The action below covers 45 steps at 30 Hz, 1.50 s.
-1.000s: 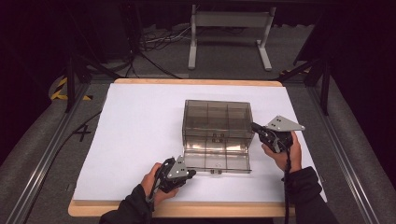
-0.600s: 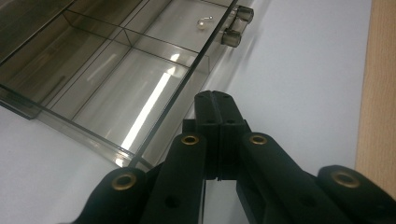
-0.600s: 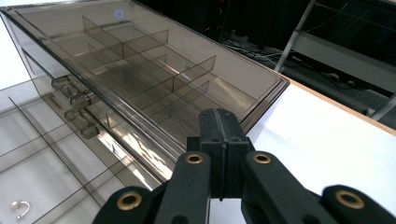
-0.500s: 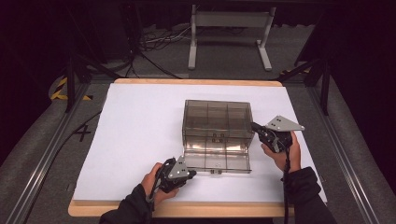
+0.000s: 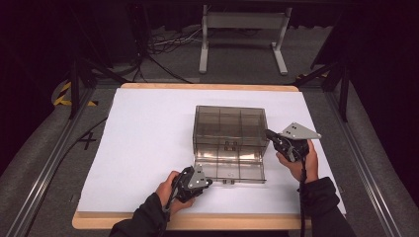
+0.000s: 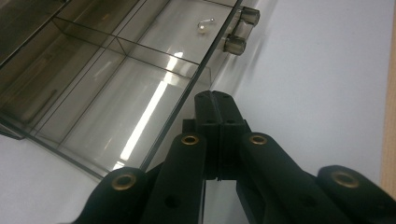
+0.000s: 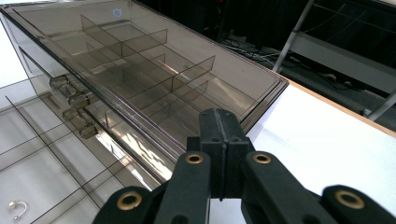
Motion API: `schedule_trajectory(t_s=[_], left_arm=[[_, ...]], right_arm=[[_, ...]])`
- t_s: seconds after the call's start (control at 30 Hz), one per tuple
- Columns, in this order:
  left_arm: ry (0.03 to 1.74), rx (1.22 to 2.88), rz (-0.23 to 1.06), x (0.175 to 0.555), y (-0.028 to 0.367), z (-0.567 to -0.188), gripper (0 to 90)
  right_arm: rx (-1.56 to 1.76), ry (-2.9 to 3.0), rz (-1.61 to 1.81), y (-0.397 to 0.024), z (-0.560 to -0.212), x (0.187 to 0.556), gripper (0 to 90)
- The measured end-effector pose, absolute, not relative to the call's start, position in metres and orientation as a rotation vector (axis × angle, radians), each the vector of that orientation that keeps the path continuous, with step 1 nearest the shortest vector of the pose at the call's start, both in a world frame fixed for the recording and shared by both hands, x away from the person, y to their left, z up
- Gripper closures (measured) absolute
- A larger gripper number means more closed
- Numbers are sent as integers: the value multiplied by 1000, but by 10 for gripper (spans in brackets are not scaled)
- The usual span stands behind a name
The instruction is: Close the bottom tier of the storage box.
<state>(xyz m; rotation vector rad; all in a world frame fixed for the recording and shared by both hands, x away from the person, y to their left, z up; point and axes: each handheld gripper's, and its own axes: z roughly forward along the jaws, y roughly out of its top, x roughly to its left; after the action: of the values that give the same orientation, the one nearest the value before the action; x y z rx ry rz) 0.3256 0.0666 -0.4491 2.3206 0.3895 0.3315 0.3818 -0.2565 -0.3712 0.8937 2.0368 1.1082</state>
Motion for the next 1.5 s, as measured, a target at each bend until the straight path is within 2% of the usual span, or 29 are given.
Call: schedule_trajectory(t_s=[0.8,1.5], left_arm=[[353,2340,318,334,41,-451,900],[341,2342,302,341,36,-450,900]], right_arm=[[903,2019,1103,-255,-372,380,900],[897,2011,1093,-254,-373,379,900]])
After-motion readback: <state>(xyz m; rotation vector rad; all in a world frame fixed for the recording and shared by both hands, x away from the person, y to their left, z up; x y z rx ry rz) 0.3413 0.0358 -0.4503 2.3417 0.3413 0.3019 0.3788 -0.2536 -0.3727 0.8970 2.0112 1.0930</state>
